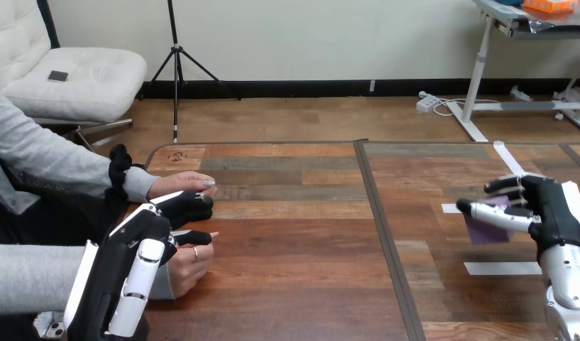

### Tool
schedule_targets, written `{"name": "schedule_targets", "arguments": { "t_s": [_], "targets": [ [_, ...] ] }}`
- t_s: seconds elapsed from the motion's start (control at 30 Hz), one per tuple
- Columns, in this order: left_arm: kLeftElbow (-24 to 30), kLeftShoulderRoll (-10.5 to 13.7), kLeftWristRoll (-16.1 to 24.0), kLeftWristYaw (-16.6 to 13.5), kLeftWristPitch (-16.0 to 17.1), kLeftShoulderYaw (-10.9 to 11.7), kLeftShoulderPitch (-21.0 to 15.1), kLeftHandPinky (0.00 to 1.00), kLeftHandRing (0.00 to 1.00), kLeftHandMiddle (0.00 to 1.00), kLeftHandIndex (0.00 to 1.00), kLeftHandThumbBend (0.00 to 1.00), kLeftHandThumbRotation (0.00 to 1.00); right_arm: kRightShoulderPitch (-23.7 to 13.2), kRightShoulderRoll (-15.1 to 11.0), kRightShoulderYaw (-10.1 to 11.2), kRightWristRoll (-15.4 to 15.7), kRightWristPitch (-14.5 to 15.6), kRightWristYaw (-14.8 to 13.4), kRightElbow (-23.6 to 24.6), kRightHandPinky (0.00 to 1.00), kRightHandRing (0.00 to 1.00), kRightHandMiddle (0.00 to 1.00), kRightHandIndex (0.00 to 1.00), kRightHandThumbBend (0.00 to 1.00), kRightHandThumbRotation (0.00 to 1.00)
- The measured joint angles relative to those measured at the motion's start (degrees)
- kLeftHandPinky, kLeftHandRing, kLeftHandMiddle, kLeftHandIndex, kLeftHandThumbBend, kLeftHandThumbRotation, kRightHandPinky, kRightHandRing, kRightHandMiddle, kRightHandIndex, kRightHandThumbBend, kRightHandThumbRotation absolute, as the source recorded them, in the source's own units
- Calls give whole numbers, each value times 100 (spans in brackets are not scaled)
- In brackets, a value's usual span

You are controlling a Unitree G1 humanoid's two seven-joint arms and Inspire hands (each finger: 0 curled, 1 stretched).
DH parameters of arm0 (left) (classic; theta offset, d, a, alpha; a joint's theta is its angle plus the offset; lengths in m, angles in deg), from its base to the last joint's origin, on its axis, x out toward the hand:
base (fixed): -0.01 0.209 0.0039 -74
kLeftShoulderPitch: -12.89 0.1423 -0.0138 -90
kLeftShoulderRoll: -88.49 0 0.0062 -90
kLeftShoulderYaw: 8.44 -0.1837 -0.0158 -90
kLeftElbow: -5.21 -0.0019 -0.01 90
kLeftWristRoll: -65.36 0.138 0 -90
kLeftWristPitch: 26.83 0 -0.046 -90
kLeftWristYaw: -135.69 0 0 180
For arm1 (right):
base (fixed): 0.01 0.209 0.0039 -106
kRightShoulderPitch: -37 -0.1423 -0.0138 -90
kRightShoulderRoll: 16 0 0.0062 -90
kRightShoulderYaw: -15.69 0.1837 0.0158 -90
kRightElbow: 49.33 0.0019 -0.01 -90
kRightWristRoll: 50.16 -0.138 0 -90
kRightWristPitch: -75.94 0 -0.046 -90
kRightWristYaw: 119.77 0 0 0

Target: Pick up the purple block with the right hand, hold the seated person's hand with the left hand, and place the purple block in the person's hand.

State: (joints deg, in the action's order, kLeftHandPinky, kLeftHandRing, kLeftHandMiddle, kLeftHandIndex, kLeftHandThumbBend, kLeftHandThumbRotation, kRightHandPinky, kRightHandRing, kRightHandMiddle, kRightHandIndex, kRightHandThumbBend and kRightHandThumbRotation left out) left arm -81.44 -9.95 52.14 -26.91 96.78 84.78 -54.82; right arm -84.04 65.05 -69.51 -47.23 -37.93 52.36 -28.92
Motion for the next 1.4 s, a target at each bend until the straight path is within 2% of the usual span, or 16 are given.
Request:
{"name": "schedule_targets", "arguments": {
  "t_s": [0.37, 0.67, 1.03, 1.4],
  "targets": [
    [-49, 21, 150, -47, 101, 42, -49, 59, 73, 72, 66, 48, 86, 178, 140, 177, -288, -306, 329, 326, 40, 42, 46, 47, 82, 0],
    [-145, 54, 342, -138, 256, 168, -115, 57, 72, 71, 66, 40, 85, 319, 278, 373, -567, -491, 653, 567, 40, 41, 46, 47, 82, 0],
    [-408, 112, 1017, -531, 764, 493, -300, 55, 69, 70, 64, 32, 85, 451, 426, 659, -1012, -526, 1095, 802, 39, 41, 45, 47, 82, 0],
    [-531, 239, 1367, -773, 827, 740, -442, 58, 71, 71, 66, 40, 82, 514, 594, 968, -1577, -354, 1633, 970, 36, 40, 45, 46, 82, 0]
  ]
}}
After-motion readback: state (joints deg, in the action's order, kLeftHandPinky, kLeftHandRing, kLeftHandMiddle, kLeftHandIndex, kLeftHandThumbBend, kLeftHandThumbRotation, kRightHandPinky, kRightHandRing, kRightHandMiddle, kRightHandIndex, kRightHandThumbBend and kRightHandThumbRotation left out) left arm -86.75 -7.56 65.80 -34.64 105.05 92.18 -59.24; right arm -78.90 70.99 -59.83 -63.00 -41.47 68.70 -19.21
